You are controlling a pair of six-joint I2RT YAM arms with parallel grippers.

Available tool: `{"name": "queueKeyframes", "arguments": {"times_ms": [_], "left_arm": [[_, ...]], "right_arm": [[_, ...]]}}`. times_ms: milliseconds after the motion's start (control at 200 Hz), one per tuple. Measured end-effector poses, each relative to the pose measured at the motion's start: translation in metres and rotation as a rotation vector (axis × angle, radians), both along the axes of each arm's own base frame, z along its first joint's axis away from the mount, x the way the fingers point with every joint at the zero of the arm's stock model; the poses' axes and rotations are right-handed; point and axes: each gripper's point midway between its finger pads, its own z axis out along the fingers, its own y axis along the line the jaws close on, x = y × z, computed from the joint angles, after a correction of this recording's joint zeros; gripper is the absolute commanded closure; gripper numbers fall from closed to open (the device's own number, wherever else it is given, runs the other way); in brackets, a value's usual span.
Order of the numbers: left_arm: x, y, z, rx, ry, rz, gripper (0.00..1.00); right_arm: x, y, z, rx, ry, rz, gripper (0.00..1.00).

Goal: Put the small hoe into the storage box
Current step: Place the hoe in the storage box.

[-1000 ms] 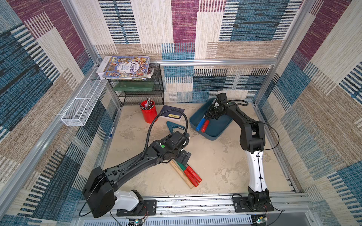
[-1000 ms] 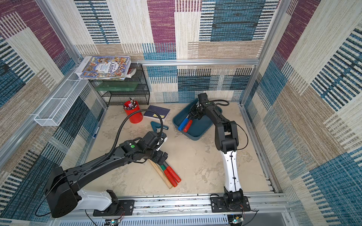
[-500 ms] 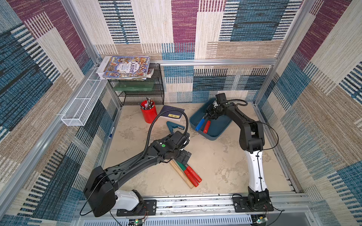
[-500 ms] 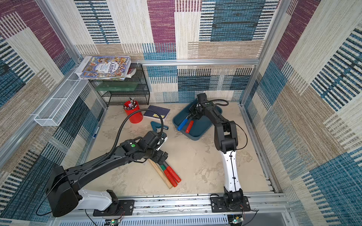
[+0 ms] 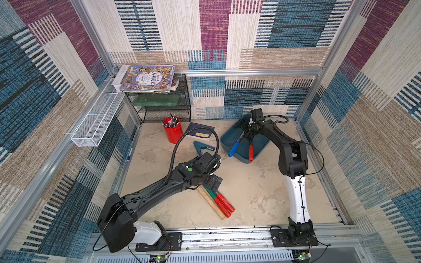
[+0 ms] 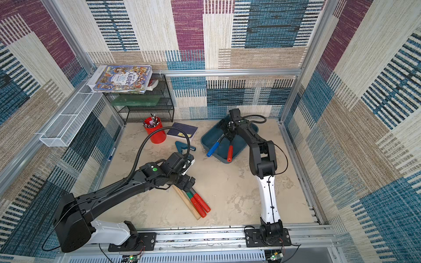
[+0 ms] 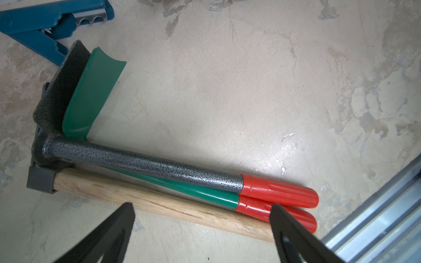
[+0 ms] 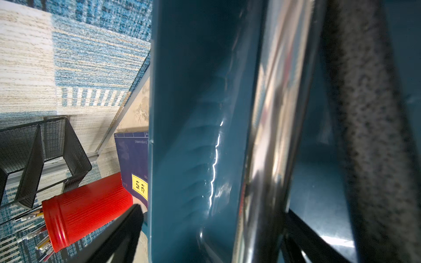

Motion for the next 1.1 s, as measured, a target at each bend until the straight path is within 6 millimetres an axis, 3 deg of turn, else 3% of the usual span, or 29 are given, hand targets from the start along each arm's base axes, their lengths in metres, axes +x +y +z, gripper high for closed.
{"name": "queueKeyframes", "arguments": {"times_ms": [386, 526, 836, 1102], "left_arm": [[0.005, 0.000, 0.003, 0.003, -0.012, 0.025, 0.01], [0.007, -0.001, 0.004, -0.003, -0.014, 0.038, 0.00], [0.022, 0.009, 0.010, -0.030, -0.011, 0.133, 0.00], [0.038, 0.039, 0.024, -0.115, -0.006, 0.314, 0.00]], "right_arm": [[-0.003, -0.011, 0.028, -0.064, -0.042, 0.003, 0.02], [-0.012, -0.015, 0.041, -0.094, -0.047, 0.006, 0.00], [-0.054, -0.010, 0.088, -0.215, -0.142, 0.055, 0.08], [-0.098, 0.020, 0.111, -0.334, -0.233, 0.176, 0.13]]}}
